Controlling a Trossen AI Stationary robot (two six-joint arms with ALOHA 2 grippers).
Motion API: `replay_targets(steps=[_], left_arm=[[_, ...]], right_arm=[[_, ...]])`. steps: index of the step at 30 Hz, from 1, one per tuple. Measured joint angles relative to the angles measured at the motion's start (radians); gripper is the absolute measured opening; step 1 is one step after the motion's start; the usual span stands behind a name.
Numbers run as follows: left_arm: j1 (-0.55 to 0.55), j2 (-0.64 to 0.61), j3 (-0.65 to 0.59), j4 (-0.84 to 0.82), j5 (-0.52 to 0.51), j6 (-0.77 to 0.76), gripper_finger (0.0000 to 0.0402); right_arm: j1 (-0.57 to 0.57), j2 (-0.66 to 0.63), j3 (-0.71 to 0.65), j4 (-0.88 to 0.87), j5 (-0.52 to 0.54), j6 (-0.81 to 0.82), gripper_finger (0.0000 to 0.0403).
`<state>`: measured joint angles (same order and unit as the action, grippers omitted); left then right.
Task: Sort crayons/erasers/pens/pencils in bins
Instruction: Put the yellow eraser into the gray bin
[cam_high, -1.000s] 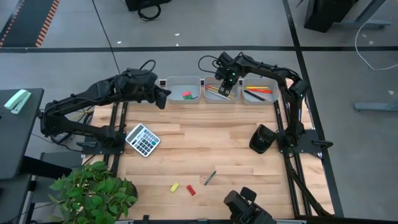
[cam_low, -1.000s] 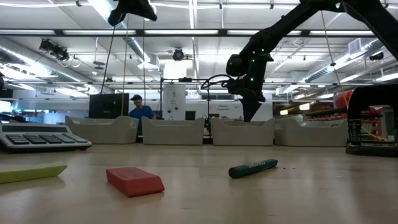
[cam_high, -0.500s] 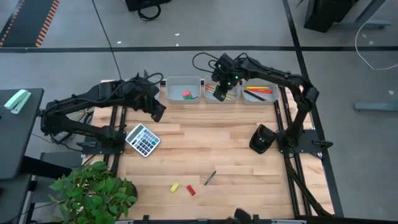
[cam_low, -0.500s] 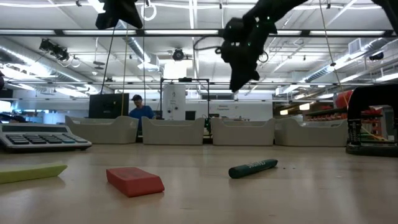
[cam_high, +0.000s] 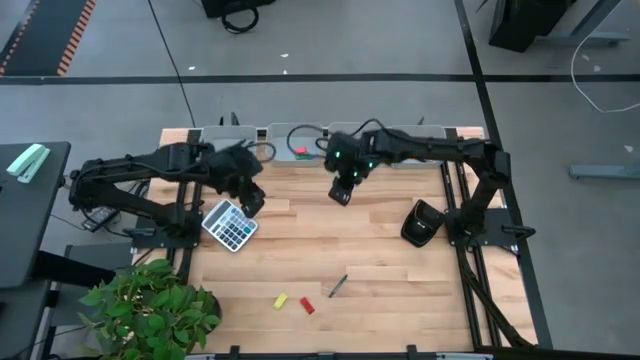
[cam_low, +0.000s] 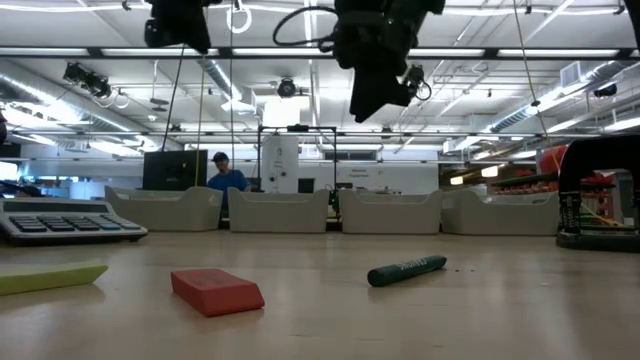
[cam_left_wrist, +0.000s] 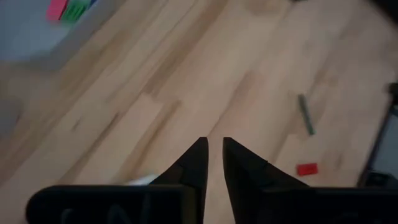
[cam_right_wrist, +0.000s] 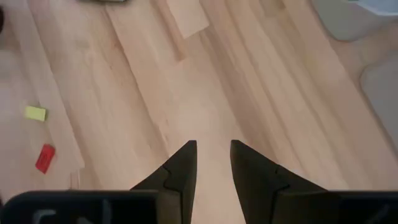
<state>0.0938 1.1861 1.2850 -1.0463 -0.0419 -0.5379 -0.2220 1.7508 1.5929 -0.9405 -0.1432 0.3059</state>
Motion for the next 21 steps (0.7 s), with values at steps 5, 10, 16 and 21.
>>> replay_targets(steps=[5, 10, 16, 21], left_arm=[[-0.070, 0.044, 0.000, -0.029, -0.063, -0.147, 0.0067], [-0.146, 0.091, 0.000, -0.008, -0.065, -0.260, 0.0071], [-0.241, 0.135, 0.000, 0.000, -0.066, -0.423, 0.0067], [-0.305, 0.171, 0.000, 0.010, -0.025, -0.564, 0.0073]], right_arm=[[0.080, 0.000, 0.000, 0.002, 0.100, 0.107, 0.0106], [0.139, 0.000, 0.000, 0.004, 0.143, 0.055, 0.0098], [0.192, -0.026, 0.000, -0.006, 0.147, 0.089, 0.0080], [0.248, -0.076, 0.000, -0.024, 0.139, 0.131, 0.0068]])
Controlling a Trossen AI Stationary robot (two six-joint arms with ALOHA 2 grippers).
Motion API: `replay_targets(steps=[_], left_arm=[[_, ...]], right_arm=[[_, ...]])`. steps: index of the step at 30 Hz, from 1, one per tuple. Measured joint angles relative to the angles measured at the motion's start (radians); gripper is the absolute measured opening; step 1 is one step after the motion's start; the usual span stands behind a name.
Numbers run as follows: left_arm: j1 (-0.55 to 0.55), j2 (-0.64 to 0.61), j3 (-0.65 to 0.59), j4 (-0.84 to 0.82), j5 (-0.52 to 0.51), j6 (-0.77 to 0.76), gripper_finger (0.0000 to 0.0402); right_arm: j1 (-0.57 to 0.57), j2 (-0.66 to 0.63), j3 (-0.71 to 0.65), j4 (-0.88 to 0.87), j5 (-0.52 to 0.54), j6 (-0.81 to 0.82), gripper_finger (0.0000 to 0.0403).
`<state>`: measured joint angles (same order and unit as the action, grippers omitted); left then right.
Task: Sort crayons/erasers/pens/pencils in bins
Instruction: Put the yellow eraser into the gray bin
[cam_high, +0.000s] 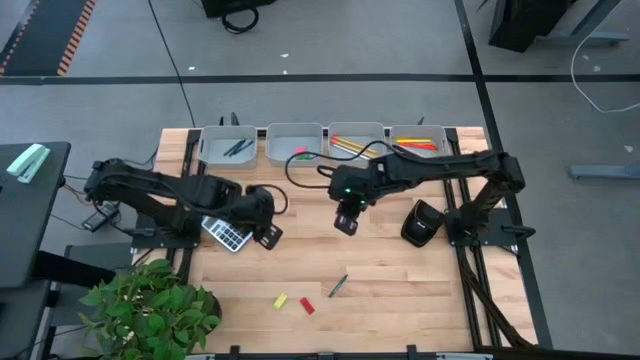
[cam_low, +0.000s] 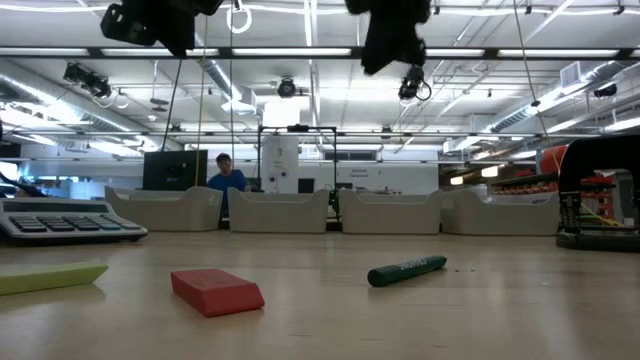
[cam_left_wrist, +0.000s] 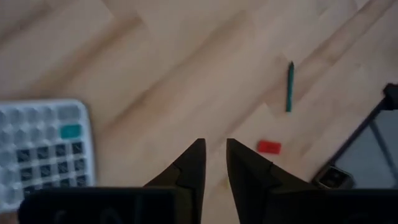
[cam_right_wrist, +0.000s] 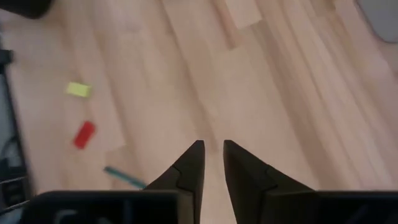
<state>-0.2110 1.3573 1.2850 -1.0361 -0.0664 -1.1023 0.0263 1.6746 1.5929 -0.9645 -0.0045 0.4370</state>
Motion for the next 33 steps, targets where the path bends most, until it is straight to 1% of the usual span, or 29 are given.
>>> replay_targets(steps=[4, 8, 13, 16, 21, 23, 26, 28, 30, 33], left_arm=[[-0.053, 0.042, 0.000, 0.047, 0.026, -0.038, 0.0077], [-0.104, 0.108, 0.000, 0.106, 0.026, -0.075, 0.0075], [-0.157, 0.216, 0.000, 0.199, 0.021, -0.234, 0.0069], [-0.187, 0.279, 0.000, 0.275, 0.020, -0.338, 0.0063], [-0.238, 0.387, 0.000, 0.364, 0.023, -0.461, 0.0050], [-0.253, 0.430, 0.000, 0.355, 0.058, -0.476, 0.0044], [-0.273, 0.486, 0.000, 0.349, 0.142, -0.506, 0.0039], [-0.284, 0.509, 0.000, 0.352, 0.177, -0.543, 0.0037], [-0.296, 0.523, 0.000, 0.356, 0.183, -0.581, 0.0038], [-0.310, 0.538, 0.000, 0.349, 0.184, -0.622, 0.0043]], right_arm=[[0.059, -0.074, 0.000, -0.015, 0.002, 0.047, 0.0064], [0.142, -0.156, 0.000, -0.019, 0.078, 0.050, 0.0064], [0.222, -0.233, 0.000, -0.062, 0.201, 0.046, 0.0064], [0.259, -0.264, 0.000, -0.096, 0.242, 0.049, 0.0064], [0.311, -0.280, 0.000, -0.137, 0.269, 0.031, 0.0064], [0.323, -0.280, 0.000, -0.152, 0.270, 0.031, 0.0064], [0.337, -0.280, -0.002, -0.168, 0.274, 0.052, 0.0064], [0.348, -0.280, -0.009, -0.163, 0.296, 0.078, 0.0064], [0.365, -0.280, -0.021, -0.162, 0.329, 0.071, 0.0064], [0.387, -0.280, -0.065, -0.166, 0.346, 0.044, 0.0064]])
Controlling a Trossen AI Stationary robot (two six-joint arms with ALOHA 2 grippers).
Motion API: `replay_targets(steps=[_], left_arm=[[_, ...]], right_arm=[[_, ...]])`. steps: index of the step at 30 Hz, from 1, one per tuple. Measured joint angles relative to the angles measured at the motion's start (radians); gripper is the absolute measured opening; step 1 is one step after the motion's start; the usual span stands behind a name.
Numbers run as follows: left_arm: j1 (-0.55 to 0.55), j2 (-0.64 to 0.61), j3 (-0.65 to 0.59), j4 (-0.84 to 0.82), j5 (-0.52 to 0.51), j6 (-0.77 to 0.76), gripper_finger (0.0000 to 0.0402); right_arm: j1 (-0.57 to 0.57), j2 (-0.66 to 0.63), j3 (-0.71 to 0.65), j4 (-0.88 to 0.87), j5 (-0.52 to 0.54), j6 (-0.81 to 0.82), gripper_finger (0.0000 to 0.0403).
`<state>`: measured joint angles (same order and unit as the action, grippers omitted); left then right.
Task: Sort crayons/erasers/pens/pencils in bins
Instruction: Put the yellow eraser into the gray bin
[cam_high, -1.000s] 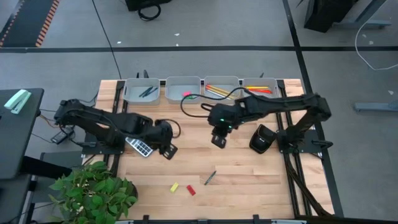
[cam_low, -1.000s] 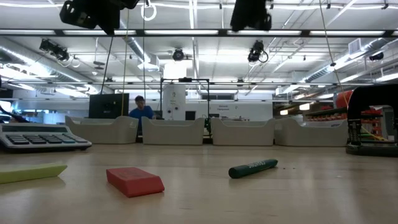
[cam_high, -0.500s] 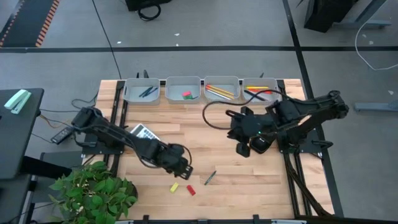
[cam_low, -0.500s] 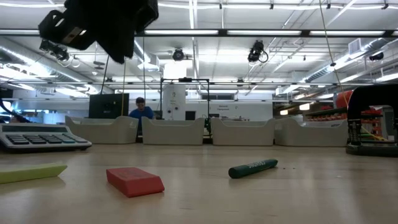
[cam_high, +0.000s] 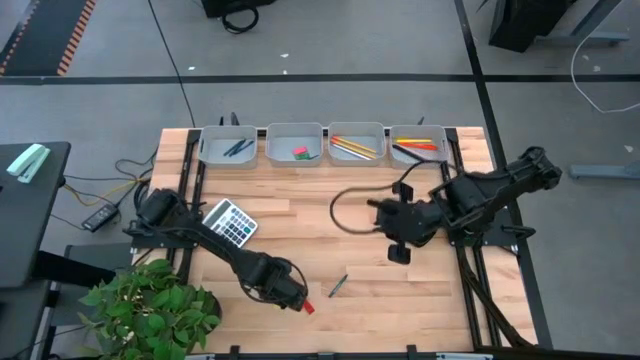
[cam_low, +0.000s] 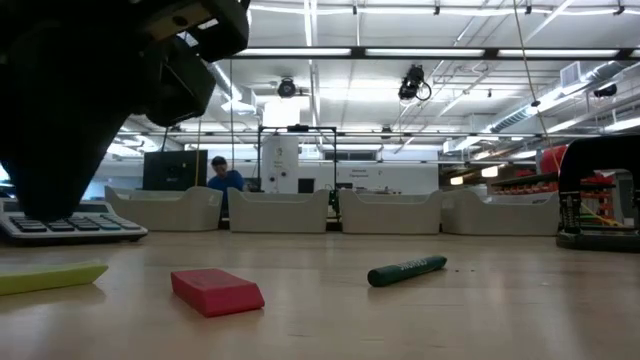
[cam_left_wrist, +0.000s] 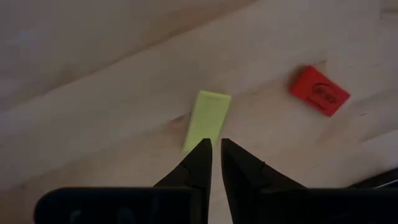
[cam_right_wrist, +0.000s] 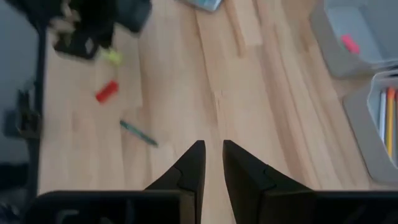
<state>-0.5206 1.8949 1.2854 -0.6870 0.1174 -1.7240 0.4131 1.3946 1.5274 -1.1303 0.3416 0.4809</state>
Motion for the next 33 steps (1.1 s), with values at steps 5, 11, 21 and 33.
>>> replay_targets(steps=[5, 11, 21, 33], left_arm=[[-0.005, 0.014, 0.001, 0.001, -0.008, -0.021, 0.0057], [-0.001, 0.054, 0.000, 0.040, -0.014, -0.018, 0.0087], [0.002, 0.072, 0.004, 0.057, -0.013, -0.019, 0.0172], [-0.004, 0.078, 0.054, -0.047, -0.018, -0.021, 0.0191]], right_arm=[[0.019, -0.004, -0.107, 0.030, 0.003, 0.039, 0.0064], [0.048, -0.014, -0.243, 0.106, -0.001, 0.102, 0.0064], [0.102, -0.072, -0.311, 0.134, 0.005, 0.215, 0.0064], [0.100, -0.136, -0.311, 0.134, 0.076, 0.215, 0.0064]])
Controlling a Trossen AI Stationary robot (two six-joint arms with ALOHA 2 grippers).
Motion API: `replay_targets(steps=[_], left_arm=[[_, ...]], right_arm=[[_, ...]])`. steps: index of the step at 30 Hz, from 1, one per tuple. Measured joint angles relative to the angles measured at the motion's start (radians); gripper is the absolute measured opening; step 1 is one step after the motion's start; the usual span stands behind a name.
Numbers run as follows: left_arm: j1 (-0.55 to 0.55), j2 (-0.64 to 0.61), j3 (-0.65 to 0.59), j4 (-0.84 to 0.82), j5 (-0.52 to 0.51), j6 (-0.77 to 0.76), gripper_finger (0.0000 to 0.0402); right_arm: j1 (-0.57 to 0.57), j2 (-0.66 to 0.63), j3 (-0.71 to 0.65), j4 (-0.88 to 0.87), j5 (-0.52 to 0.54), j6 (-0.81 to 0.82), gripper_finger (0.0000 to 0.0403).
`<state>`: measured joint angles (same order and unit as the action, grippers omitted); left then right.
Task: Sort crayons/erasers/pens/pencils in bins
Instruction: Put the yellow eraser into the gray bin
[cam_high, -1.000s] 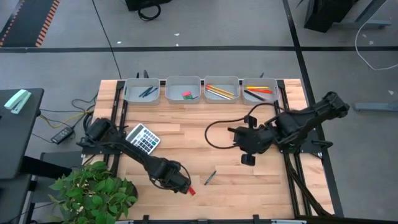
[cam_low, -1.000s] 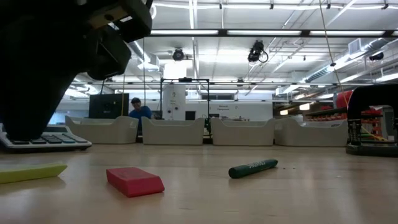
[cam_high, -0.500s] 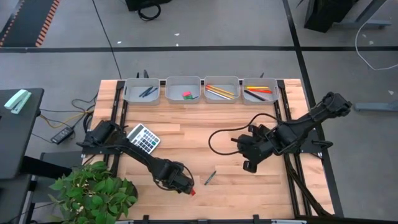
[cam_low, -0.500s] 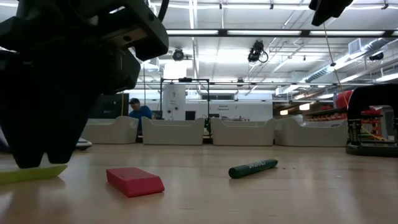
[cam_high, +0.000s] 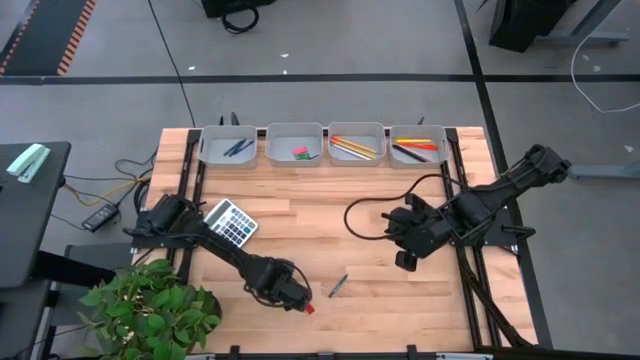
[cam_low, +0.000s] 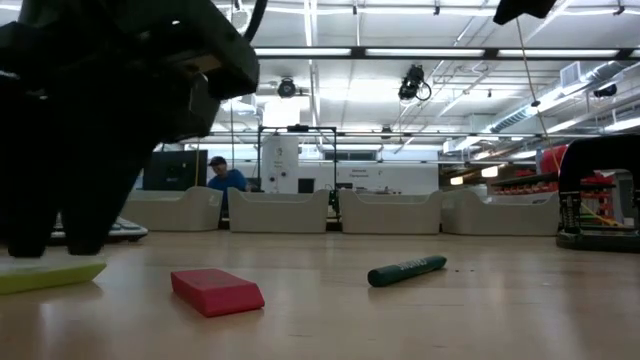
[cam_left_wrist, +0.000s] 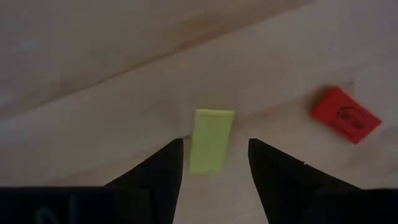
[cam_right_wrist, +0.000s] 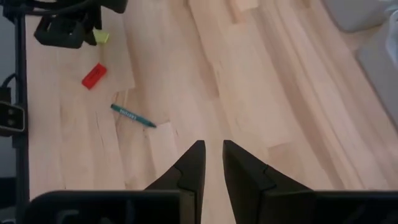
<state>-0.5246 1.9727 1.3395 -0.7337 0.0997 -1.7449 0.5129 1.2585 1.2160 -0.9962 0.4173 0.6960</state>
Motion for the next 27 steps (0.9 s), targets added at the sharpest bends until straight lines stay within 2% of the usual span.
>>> replay_targets(steps=[5, 21, 27], left_arm=[[-0.004, 0.000, 0.035, -0.069, -0.001, 0.022, 0.0197], [-0.005, 0.056, 0.033, 0.016, 0.002, 0.039, 0.0189], [-0.005, 0.055, 0.029, 0.018, 0.005, 0.088, 0.0167]], right_arm=[[0.000, -0.009, 0.000, 0.000, 0.043, 0.000, 0.0064], [-0.010, -0.009, 0.000, -0.004, 0.076, 0.044, 0.0064], [-0.013, -0.009, 0.000, -0.006, 0.075, 0.043, 0.0064]])
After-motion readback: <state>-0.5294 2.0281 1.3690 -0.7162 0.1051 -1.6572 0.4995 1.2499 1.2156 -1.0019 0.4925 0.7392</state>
